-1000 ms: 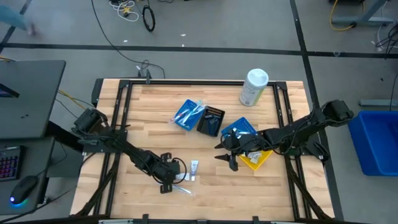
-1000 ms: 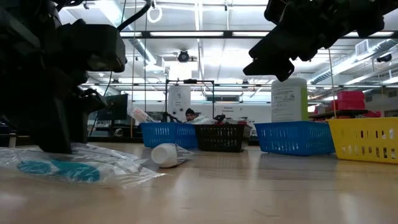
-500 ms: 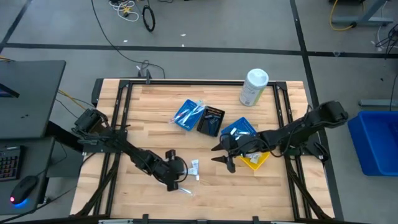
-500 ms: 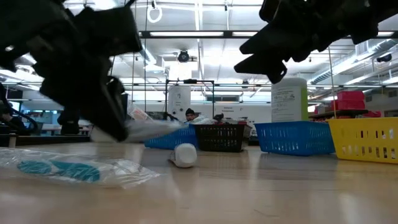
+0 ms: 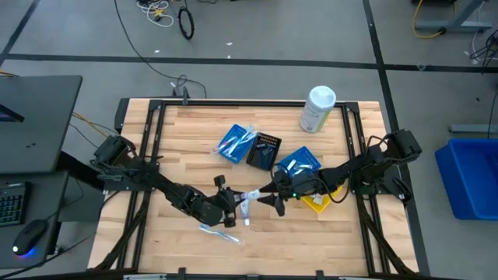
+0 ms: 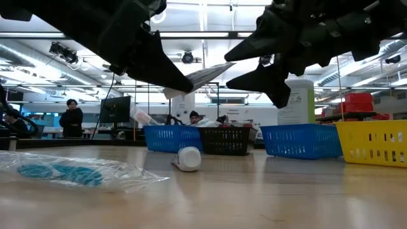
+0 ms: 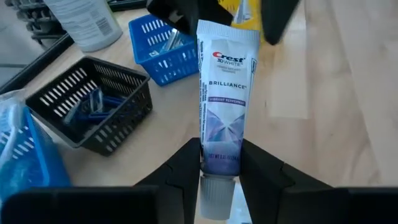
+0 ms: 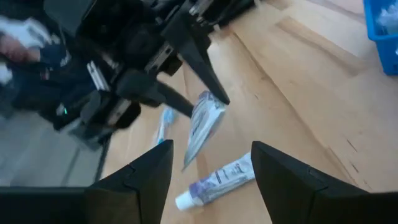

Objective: Pick & Place Travel size toiletries
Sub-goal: Put the left toothpaste into the yellow basket

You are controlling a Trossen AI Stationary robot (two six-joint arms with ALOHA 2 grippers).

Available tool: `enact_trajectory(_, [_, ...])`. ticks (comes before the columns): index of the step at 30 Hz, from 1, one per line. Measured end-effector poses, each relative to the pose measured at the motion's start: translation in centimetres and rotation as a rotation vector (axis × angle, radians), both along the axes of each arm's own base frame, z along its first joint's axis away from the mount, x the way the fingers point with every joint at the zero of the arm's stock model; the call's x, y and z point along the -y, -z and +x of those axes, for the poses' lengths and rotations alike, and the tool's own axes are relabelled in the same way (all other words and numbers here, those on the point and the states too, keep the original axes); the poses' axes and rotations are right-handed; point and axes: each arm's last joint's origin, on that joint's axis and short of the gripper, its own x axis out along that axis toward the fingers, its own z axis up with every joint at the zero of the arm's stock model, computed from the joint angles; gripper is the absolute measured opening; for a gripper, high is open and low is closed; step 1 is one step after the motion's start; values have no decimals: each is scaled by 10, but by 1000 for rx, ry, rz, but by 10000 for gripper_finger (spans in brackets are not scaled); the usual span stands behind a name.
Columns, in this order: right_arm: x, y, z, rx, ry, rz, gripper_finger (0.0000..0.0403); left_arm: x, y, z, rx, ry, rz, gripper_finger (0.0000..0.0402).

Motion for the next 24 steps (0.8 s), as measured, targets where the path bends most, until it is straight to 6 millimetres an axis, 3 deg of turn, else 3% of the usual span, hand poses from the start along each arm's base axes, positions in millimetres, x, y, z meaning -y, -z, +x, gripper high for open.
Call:
enact_trajectory(8, [5, -1, 2, 9, 81, 73, 214, -10, 0, 5, -5, -22, 19, 104])
enact_trajectory(20, [13, -1, 4, 13, 141, 80, 72, -15, 0, 7, -12, -28, 18, 107])
enact_trajectory(24, [13, -1, 4, 12, 139, 82, 43, -16, 0, 8, -3, -44, -4, 113])
